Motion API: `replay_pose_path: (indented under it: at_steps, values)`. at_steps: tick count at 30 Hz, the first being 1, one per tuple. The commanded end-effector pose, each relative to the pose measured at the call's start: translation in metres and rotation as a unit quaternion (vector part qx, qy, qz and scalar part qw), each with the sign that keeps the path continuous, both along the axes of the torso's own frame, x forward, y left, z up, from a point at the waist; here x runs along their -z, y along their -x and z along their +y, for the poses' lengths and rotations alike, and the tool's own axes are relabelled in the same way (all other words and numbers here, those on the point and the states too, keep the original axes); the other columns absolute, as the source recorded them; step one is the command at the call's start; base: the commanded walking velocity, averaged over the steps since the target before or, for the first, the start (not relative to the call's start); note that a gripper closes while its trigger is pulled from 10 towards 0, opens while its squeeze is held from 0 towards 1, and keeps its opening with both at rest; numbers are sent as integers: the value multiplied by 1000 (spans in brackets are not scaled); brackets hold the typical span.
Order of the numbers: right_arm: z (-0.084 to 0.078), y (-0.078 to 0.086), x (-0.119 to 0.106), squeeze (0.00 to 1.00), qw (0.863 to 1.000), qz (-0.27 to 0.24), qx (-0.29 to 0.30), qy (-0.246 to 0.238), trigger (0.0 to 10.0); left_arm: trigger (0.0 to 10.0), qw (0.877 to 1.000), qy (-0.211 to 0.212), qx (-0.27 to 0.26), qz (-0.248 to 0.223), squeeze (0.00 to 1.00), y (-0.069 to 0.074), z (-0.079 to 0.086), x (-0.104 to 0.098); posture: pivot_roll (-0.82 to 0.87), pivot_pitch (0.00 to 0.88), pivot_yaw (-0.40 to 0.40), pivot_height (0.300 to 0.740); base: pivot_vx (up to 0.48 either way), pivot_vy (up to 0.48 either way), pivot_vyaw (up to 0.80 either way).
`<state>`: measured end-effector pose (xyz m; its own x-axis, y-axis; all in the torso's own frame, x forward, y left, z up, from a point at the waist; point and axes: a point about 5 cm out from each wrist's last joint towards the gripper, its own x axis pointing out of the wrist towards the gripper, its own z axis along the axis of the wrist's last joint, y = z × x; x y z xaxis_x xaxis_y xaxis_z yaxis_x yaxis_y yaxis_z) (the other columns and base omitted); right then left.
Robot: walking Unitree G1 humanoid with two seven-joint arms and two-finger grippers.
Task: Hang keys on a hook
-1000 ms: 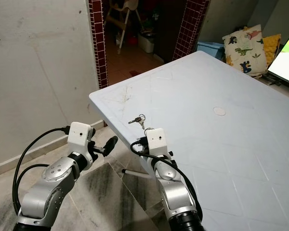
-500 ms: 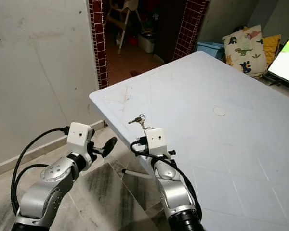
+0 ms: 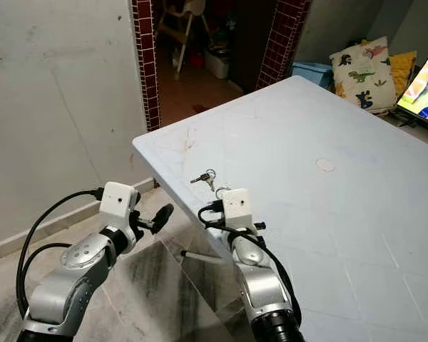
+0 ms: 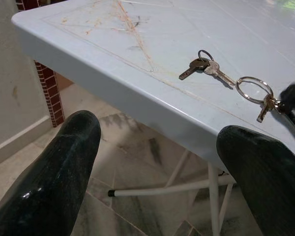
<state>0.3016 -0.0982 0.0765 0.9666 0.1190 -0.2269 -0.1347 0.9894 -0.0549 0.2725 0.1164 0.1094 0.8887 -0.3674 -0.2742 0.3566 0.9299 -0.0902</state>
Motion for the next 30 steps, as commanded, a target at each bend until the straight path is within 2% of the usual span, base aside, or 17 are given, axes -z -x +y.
replay_pose_path:
  at_steps: [1, 4, 9, 10, 11, 12, 13, 19, 30]
  values:
    - [-7, -5, -14, 0, 999, -35, 16, -10, 0, 10000, 1000, 3, 6, -5, 0, 1, -3, -3, 144, 34, -88, 740, 0, 0, 0]
    - [-8, -9, -22, 0, 998, -50, 19, -17, 0, 10000, 1000, 3, 6, -5, 0, 0, -3, -4, 143, 33, -88, 740, 0, 0, 0]
    - [-6, -10, -22, 0, 999, -44, 12, -16, 0, 10000, 1000, 4, 7, -6, 0, -1, -4, -4, 143, 32, -89, 740, 0, 0, 0]
    - [-4, -9, -19, 251, 999, -37, 9, -16, 5059, 10000, 1000, 4, 7, -6, 0, -1, -4, -4, 143, 32, -89, 740, 0, 0, 0]
    - [-3, -9, -19, 251, 999, -35, 8, -17, 5059, 10000, 1000, 4, 6, -6, 0, -1, -4, -4, 143, 32, -89, 740, 0, 0, 0]
    - [-1, -8, -18, 1000, 999, -34, 5, -20, 8784, 10000, 1000, 5, 6, -6, 0, -1, -4, -4, 144, 32, -89, 740, 0, 0, 0]
    - [3, -7, -18, 1000, 999, -32, -8, -21, 10000, 10000, 1000, 4, 6, -6, 0, -1, -4, -4, 144, 32, -89, 740, 0, 0, 0]
    - [13, -6, -10, 1000, 1000, -17, -9, -11, 10000, 10000, 1000, 5, 6, -5, 0, -1, -5, -4, 145, 33, -91, 740, 0, 0, 0]
    - [16, -16, -4, 1000, 1000, 3, 18, 7, 10000, 10000, 1000, 2, 5, -5, 0, -1, -5, -4, 156, 35, -92, 740, 0, 0, 0]
